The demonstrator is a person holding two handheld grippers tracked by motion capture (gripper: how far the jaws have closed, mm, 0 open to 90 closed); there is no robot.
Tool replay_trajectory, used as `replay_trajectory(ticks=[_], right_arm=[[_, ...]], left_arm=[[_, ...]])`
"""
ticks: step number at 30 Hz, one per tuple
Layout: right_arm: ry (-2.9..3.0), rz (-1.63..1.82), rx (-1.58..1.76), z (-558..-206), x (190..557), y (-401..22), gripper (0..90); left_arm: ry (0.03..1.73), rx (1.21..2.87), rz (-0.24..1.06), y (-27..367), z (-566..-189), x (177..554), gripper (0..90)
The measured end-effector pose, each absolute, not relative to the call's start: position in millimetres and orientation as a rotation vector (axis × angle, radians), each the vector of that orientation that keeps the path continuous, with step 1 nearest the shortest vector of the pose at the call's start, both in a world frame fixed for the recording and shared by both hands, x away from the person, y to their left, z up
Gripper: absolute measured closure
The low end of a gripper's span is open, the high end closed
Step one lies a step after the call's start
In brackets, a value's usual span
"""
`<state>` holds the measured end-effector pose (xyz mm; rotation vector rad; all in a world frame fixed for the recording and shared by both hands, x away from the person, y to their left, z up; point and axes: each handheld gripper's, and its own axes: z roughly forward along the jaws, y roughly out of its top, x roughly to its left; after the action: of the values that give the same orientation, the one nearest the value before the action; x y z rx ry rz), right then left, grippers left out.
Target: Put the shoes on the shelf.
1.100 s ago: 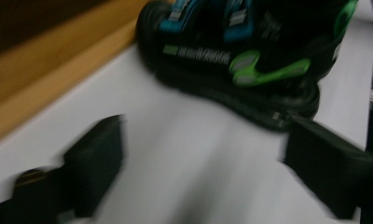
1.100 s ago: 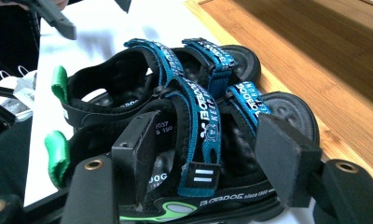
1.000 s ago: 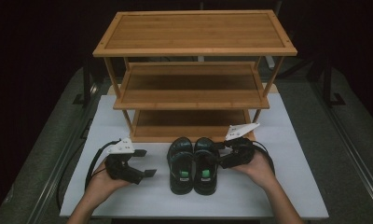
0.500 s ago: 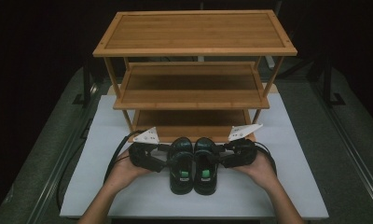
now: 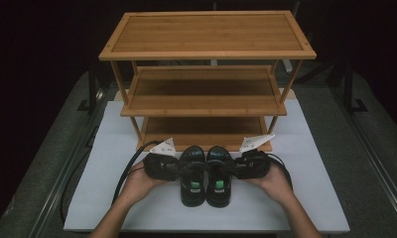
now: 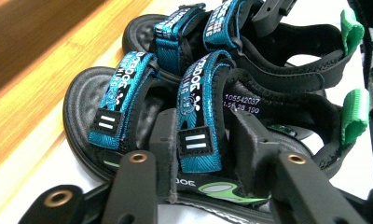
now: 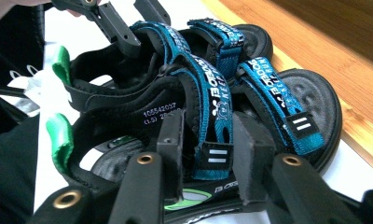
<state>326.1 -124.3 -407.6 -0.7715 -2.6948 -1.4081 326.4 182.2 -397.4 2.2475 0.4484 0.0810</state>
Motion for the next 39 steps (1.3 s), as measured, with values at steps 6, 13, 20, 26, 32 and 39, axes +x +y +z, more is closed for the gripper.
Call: replay_trajectory(ticks=[6,13,20,26,32,39], right_arm=[[-2.705,-1.399,-0.802,-405.8,325.4,-122.3,69.3],[-2.688,-1.458,-0.827,-397.8,327.1,-123.9,69.8],[-2.694,-1.517,-0.87,-390.0,336.3,-124.9,69.8],[-2.705,-1.59,-0.941,-386.4,351.1,-127.9,69.7],[-2.721,-1.619,-0.969,-392.3,372.8,-122.4,69.7],[-2.746,-1.657,-1.013,-399.4,386.0,-119.0,69.7]], left_arm=[[0.475,2.243,0.128,179.5,-395.4,322.5,69.7],[0.5,2.198,0.179,179.7,-390.8,323.5,70.7],[0.523,2.167,0.225,180.1,-384.2,330.8,70.8],[0.522,2.13,0.273,178.5,-383.1,349.5,70.8],[0.534,2.093,0.344,174.1,-386.7,370.7,70.9],[0.543,2.068,0.385,173.4,-395.0,382.9,70.9]])
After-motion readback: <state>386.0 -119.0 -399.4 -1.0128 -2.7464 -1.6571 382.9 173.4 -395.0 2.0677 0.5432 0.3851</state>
